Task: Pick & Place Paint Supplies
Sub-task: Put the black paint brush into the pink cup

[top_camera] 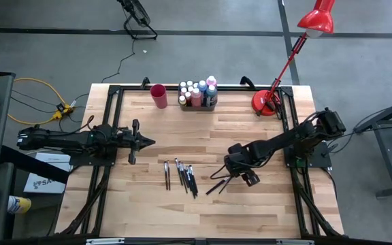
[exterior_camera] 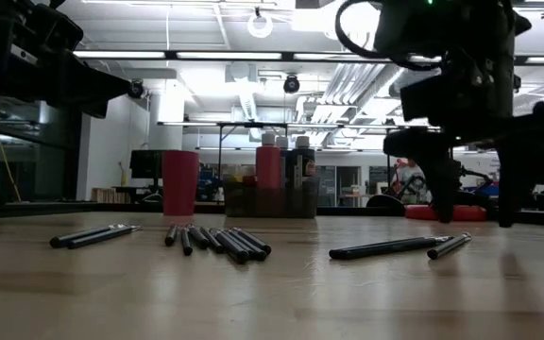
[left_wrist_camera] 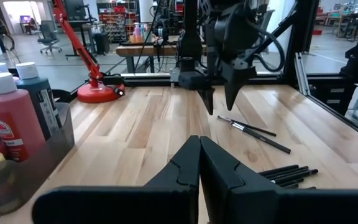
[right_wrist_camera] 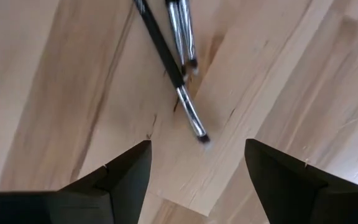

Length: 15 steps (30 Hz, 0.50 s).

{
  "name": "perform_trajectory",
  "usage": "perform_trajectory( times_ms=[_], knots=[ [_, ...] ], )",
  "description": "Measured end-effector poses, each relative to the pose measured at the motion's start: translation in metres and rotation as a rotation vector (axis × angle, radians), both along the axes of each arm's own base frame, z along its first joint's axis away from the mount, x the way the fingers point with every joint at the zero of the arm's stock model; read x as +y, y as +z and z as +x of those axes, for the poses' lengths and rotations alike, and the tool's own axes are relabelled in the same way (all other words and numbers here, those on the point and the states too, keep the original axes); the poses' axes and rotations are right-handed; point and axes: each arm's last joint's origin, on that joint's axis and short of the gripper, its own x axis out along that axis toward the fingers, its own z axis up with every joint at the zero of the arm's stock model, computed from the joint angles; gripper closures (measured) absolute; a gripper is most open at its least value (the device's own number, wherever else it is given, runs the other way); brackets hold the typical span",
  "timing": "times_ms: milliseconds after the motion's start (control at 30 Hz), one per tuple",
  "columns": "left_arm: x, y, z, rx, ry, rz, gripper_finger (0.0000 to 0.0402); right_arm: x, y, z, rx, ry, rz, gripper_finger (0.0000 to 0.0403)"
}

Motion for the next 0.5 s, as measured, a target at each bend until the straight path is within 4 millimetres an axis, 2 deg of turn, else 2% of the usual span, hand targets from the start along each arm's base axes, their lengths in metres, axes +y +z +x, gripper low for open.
perform_trajectory(
  times_ms=[233, 500],
  knots=[
    [0.000, 0.000, 0.000, 0.000, 0.000, 0.000, 0.0398, -0.002, -0.011, -0.005, -0.017, 0.003, -0.006, 0.0151],
    [0.000, 0.000, 0.000, 0.000, 0.000, 0.000, 0.0398, -0.001, -0.012, -0.002, -0.072, 0.003, -0.001, 0.0151]
  ],
)
